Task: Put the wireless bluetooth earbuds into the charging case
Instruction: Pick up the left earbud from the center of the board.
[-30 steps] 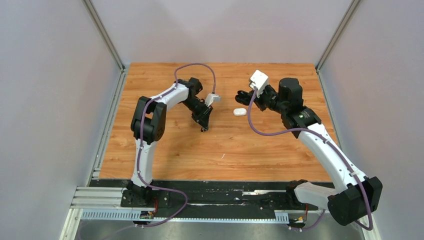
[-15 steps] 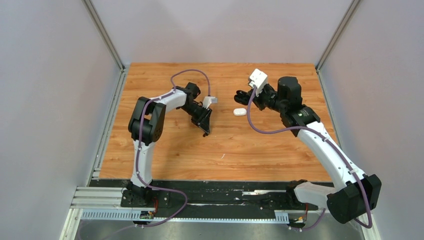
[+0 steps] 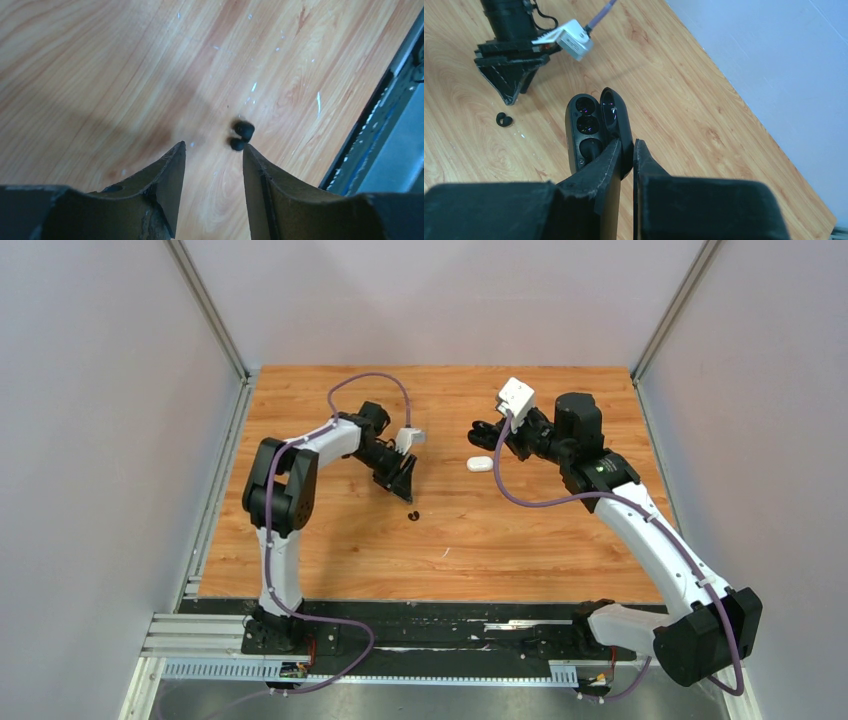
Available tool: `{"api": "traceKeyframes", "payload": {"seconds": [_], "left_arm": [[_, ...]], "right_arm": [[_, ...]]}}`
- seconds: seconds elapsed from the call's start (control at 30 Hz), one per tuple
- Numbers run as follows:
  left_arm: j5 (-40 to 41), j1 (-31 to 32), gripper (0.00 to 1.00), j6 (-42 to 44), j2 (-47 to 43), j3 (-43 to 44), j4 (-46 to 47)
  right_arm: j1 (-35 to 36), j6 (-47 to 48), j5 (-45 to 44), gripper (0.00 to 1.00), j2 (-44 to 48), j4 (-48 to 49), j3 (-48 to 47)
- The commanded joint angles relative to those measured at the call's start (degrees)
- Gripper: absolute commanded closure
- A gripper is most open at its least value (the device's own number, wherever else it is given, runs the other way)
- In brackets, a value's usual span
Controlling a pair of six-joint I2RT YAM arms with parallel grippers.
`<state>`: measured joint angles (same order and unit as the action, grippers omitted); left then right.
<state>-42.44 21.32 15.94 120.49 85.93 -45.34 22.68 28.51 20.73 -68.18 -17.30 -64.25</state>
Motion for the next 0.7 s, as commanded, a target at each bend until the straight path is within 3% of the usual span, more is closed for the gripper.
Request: {"api": "traceKeyframes", "payload": {"seconds": [0.0, 0.1, 0.2, 0.3, 0.4, 0.5, 0.67], "left_arm": [[0.87, -0.58, 0.46, 6.59, -13.2, -5.37, 9.26], [0.28, 1.56, 0.48, 12.19, -21.0, -11.2, 12.32], [1.6, 4.86, 0.48, 18.92, -22.34, -13.08, 8.35], [3.8, 6.64, 0.48, 16.83, -19.5, -12.26, 6.45], [6.09, 6.8, 0.44, 13.7, -19.24, -14.07, 10.36], [5.88, 7.14, 0.43, 13.57, -19.57, -15.89, 13.9], [1.46, 7.3, 0.44, 10.01, -15.26, -13.32, 11.19]], "right_arm": [[-0.17, -1.4, 0.89, 1.0, 0.93, 0.68, -2.24], [-0.17, -1.36, 0.96, 1.0, 1.11, 0.73, -1.96], [-0.18, -1.36, 1.36, 1.0, 1.2, 0.78, -1.76], [-0.18, -1.59, 1.76, 1.0, 1.23, 0.88, -1.71], [-0.17, -1.86, 1.9, 1.0, 1.64, 0.86, -1.78], [-0.18, -2.14, 1.9, 1.0, 2.35, 0.74, -1.38], [-0.11, -2.4, 1.77, 1.0, 3.75, 0.34, -0.01]]}}
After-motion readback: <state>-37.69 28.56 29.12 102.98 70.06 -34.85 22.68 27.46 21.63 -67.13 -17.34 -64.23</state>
